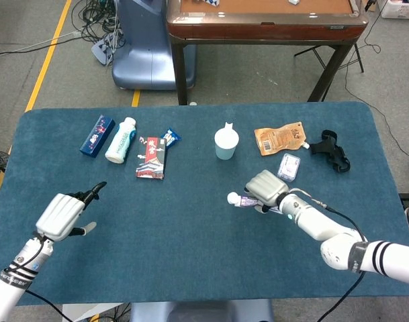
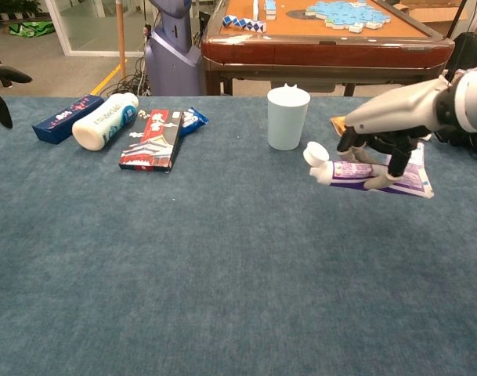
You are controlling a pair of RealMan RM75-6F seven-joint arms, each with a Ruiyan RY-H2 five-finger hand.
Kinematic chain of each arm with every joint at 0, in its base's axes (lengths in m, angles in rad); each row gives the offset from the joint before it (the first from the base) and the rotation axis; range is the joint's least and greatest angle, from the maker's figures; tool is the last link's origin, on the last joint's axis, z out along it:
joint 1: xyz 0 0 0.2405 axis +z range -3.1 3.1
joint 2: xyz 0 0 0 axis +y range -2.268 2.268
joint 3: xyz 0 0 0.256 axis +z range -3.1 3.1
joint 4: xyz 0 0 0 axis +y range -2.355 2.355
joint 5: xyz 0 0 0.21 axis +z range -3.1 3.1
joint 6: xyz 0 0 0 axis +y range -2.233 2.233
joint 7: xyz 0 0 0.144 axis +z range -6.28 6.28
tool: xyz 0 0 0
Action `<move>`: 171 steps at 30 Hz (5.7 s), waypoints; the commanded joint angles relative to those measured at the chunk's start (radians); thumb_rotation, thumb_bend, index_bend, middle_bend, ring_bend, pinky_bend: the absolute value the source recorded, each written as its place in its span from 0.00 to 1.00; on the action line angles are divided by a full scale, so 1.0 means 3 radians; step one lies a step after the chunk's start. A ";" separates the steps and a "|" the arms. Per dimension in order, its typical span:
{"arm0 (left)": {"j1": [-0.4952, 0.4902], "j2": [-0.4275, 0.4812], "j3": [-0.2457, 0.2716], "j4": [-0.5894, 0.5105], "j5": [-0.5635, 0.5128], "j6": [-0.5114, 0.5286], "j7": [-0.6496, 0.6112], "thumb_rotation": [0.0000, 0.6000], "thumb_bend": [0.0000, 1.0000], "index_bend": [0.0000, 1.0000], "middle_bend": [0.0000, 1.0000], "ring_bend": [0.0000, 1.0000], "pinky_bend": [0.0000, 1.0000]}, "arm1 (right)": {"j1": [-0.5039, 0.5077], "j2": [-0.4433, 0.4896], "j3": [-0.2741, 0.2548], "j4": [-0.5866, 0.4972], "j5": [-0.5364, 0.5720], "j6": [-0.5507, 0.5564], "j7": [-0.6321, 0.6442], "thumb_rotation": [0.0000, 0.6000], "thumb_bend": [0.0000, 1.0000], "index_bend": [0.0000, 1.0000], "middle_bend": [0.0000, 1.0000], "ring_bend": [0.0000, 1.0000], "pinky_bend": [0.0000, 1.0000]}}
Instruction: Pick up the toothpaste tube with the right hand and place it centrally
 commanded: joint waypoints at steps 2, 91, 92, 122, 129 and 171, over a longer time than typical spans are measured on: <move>-0.0354 0.0068 0.0047 -0.0014 0.0184 -0.0416 -0.0105 1.00 0.32 0.00 0.64 0.73 0.80 | 0.0441 0.0021 -0.0162 -0.0144 0.0462 -0.0131 -0.0214 1.00 0.88 0.95 0.85 0.75 0.64; -0.0558 -0.1029 -0.0270 0.0258 -0.0848 -0.0016 -0.1876 0.00 0.02 0.00 0.00 0.00 0.10 | 0.0690 -0.1157 0.0119 0.0311 0.0170 0.0429 0.1506 1.00 0.92 1.00 0.89 0.82 0.67; -0.0556 -0.1082 -0.0284 0.0279 -0.0857 0.0008 -0.1860 0.00 0.02 0.00 0.00 0.00 0.10 | 0.0680 -0.1197 0.0144 0.0329 0.0165 0.0442 0.1534 1.00 0.92 1.00 0.89 0.82 0.67; -0.0736 -0.1679 -0.0366 0.0875 -0.0627 0.0051 -0.1973 0.00 0.00 0.00 0.00 0.00 0.06 | 0.0434 -0.2269 0.0361 0.1128 -0.0445 0.1015 0.1946 1.00 0.97 1.00 0.89 0.83 0.69; -0.0778 -0.1658 -0.0322 0.0940 -0.0528 0.0043 -0.1872 0.00 0.00 0.00 0.00 0.00 0.06 | 0.0350 -0.2504 0.0386 0.1428 -0.0772 0.1179 0.2277 1.00 0.97 1.00 0.89 0.83 0.69; -0.0750 -0.1369 -0.0162 0.0863 -0.0438 0.0076 -0.1595 0.00 0.00 0.00 0.00 0.00 0.05 | 0.0558 -0.1834 0.0536 0.1044 -0.0411 0.0323 0.1470 1.00 0.97 1.00 0.89 0.84 0.69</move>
